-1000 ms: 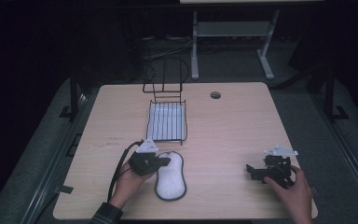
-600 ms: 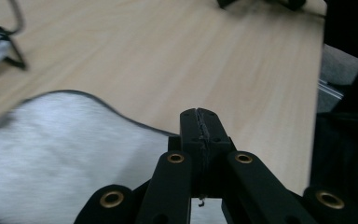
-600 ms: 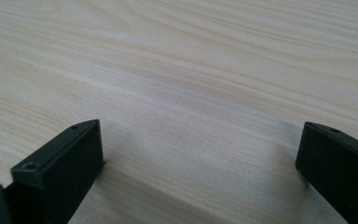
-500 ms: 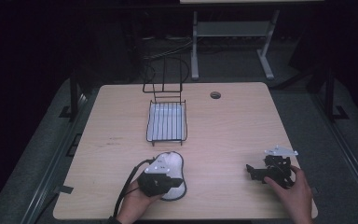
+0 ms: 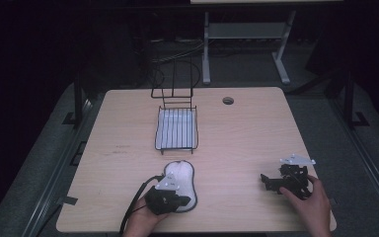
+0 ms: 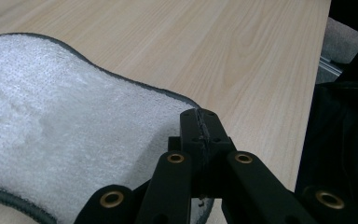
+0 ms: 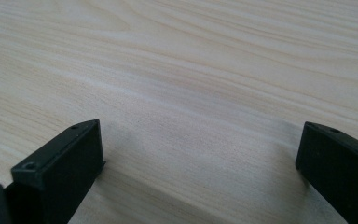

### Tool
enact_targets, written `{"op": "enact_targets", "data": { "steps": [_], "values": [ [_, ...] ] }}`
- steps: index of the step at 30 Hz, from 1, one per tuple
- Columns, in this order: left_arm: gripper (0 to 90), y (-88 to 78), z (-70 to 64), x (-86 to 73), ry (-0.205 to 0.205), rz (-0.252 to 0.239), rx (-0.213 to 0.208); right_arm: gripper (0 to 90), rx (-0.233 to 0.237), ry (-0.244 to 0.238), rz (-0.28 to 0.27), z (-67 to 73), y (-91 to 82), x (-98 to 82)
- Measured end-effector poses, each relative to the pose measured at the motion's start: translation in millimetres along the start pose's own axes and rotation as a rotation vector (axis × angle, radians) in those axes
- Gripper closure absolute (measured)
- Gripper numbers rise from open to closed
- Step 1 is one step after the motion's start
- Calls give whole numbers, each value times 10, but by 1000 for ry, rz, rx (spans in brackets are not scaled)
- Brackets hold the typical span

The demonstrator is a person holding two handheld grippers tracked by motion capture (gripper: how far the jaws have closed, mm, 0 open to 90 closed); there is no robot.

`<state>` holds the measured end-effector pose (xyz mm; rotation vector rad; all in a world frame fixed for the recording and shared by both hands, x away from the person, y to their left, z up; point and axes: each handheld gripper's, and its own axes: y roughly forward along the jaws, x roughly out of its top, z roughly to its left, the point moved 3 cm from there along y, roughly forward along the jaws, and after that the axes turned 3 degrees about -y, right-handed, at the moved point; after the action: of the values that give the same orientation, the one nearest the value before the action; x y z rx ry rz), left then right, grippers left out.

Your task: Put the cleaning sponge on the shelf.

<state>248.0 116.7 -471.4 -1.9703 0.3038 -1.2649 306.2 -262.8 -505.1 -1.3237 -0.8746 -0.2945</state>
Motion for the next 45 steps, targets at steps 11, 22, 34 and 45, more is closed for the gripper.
{"op": "enact_targets", "data": {
  "steps": [11,22,34,45],
  "values": [
    [898,-144,102,-105,-40,-2,25,2,0,2,1,2,-1,0],
    [898,-310,205,-239,-89,-7,54,2,0,0,0,0,0,0],
    [898,-569,372,-448,-147,-12,92,2,0,1,0,0,0,0],
    [898,-838,519,-666,-204,-18,142,2,0,2,1,2,0,0]
  ]
}}
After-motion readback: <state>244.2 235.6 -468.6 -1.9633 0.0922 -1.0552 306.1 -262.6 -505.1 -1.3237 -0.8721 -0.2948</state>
